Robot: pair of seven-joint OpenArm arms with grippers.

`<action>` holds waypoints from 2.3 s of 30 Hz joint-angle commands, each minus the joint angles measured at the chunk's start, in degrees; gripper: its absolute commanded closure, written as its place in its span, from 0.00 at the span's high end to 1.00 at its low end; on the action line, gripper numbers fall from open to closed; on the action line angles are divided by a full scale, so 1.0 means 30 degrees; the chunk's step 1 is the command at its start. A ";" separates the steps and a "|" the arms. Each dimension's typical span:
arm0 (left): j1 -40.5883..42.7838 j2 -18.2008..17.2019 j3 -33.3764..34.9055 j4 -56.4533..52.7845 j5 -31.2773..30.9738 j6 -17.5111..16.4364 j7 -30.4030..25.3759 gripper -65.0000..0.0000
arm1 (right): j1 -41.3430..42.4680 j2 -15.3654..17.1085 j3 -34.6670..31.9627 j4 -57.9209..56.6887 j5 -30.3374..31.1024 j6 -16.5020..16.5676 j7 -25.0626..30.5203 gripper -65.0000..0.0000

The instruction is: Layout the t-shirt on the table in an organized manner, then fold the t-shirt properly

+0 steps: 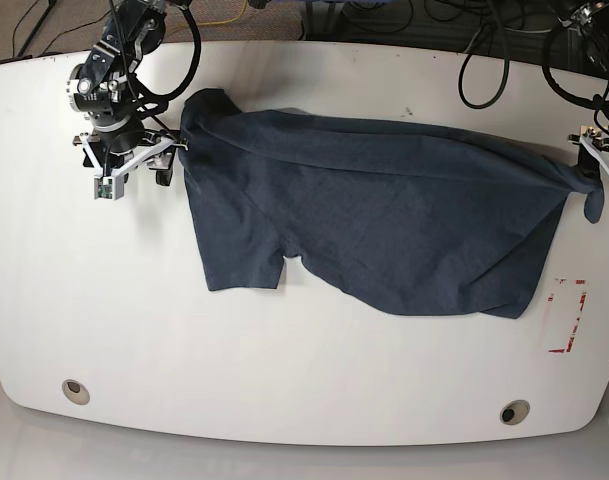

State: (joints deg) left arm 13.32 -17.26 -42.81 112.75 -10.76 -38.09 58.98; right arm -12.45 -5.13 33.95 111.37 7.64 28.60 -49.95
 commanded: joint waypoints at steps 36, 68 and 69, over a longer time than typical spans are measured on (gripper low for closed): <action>0.4277 -0.0680 -0.0603 0.0234 -0.0177 -0.0638 0.4882 0.62 | 0.0208 -0.0357 0.0008 0.0605 0.0106 0.0826 -0.0067 0.63; -0.3166 -0.1149 0.4232 0.0439 -0.6214 -0.0638 0.5937 0.61 | 0.0618 -0.0357 0.0008 0.0576 0.0047 0.0679 -0.0067 0.63; -0.3459 -0.1178 0.4232 0.0439 -0.6214 -0.0638 0.5937 0.61 | 0.0618 -0.0357 0.0008 0.0576 0.0047 0.0679 -0.0067 0.63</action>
State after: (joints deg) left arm 4.95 -19.70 -29.85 113.14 -29.02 -39.94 77.14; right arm -11.16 -6.59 34.02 112.03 7.33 30.50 -51.27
